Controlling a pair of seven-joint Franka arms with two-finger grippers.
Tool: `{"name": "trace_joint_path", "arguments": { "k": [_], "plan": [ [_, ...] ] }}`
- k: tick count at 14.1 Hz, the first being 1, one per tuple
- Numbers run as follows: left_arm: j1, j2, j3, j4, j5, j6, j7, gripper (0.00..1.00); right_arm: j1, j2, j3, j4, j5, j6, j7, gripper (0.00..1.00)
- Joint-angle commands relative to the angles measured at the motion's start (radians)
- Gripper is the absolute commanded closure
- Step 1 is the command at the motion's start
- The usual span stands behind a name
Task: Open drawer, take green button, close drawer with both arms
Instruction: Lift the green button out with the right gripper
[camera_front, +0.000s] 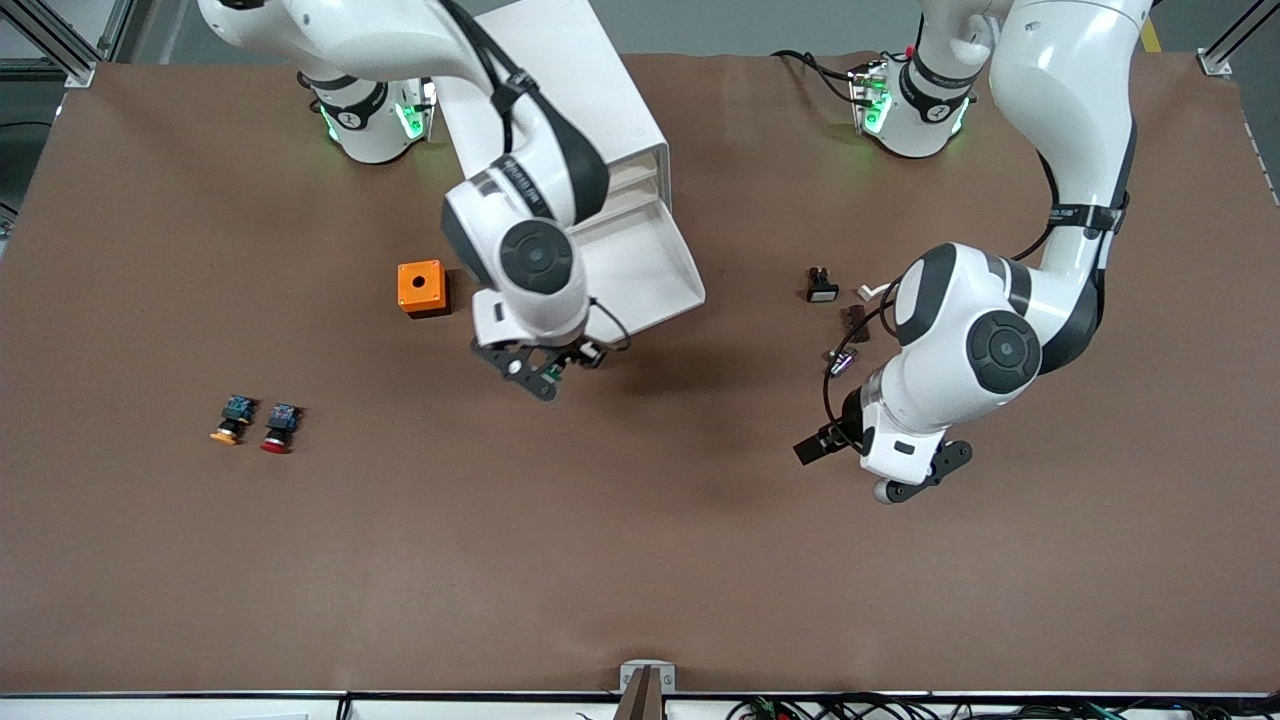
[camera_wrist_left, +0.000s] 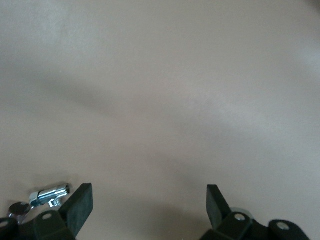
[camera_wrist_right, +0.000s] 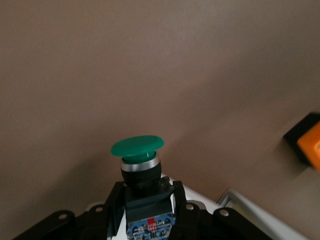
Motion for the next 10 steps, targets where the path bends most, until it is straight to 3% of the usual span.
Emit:
{"name": "trace_joint_path", "arguments": {
  "k": [1,4,7,10],
  "plan": [
    [-0.015,-0.027,-0.004,-0.017,0.018,-0.03,-0.014,0.0,-0.07,-0.022,0.016,-0.046,-0.067,0.001,-0.155,1.0],
    [-0.055,-0.026,-0.004,-0.019,0.019,-0.03,-0.01,0.0,-0.144,-0.039,0.016,-0.112,-0.086,0.048,-0.304,1.0],
    [-0.088,-0.017,-0.004,-0.017,0.019,-0.032,-0.01,0.0,-0.229,-0.12,0.016,-0.34,-0.141,0.264,-0.446,1.0],
    [-0.134,0.011,-0.004,-0.021,0.018,-0.032,-0.064,0.0,-0.323,-0.157,0.014,-0.467,-0.15,0.398,-0.624,1.0]
  ]
}}
